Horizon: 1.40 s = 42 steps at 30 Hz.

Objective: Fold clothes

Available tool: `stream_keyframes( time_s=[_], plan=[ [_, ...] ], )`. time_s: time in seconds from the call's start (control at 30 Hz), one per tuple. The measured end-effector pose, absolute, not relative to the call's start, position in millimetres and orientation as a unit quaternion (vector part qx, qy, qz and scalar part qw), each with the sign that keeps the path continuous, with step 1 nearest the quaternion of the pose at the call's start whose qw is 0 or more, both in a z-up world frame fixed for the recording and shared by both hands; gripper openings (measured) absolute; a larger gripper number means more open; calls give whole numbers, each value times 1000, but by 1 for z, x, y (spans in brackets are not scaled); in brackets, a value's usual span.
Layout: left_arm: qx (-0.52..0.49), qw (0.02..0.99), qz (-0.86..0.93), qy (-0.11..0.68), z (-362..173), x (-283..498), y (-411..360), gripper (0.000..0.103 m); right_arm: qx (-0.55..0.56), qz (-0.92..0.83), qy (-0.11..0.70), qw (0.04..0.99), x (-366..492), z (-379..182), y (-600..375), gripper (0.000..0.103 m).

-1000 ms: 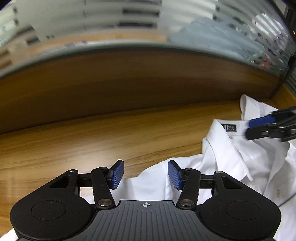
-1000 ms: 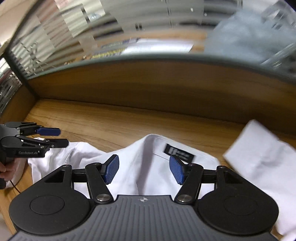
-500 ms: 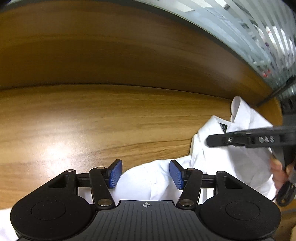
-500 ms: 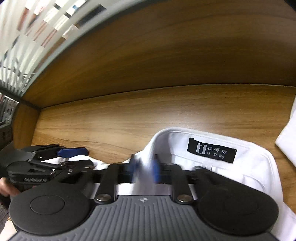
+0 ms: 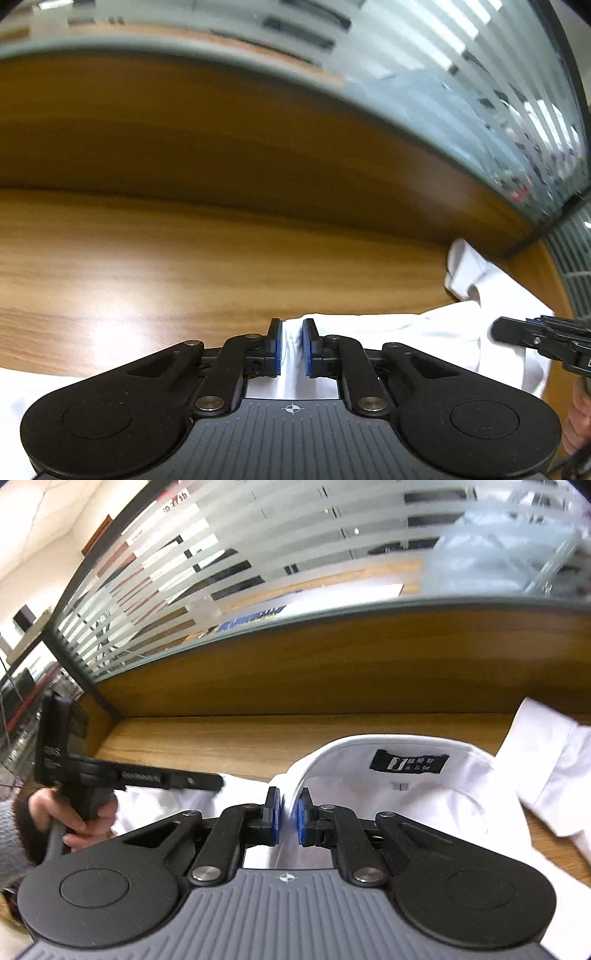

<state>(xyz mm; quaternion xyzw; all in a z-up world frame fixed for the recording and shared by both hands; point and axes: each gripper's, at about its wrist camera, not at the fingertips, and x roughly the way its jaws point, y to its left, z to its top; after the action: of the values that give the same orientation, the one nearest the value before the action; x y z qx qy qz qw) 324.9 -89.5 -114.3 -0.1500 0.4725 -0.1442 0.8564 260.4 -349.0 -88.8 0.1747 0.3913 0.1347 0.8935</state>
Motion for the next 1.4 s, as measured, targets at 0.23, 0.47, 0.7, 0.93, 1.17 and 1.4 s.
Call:
stream_keyframes(
  time_s=[0.23, 0.47, 0.7, 0.93, 1.17, 1.4],
  plan=[
    [-117, 868, -68, 479, -117, 331, -92, 12, 130, 90, 396, 905, 312, -104, -333, 9],
    [-101, 860, -38, 499, -129, 341, -100, 14, 89, 93, 446, 886, 347, -148, -319, 10],
    [-142, 892, -56, 425, -85, 335, -95, 21, 127, 105, 437, 885, 321, -111, -362, 49],
    [-116, 904, -115, 395, -50, 340, -138, 52, 140, 61, 407, 900, 259, -56, -440, 51],
    [-27, 884, -185, 428, -65, 361, -209, 60, 96, -1, 462, 882, 216, -64, -525, 55],
    [-68, 838, -259, 476, -92, 361, -271, 61, 57, 13, 508, 860, 201, -107, -526, 55]
  ],
)
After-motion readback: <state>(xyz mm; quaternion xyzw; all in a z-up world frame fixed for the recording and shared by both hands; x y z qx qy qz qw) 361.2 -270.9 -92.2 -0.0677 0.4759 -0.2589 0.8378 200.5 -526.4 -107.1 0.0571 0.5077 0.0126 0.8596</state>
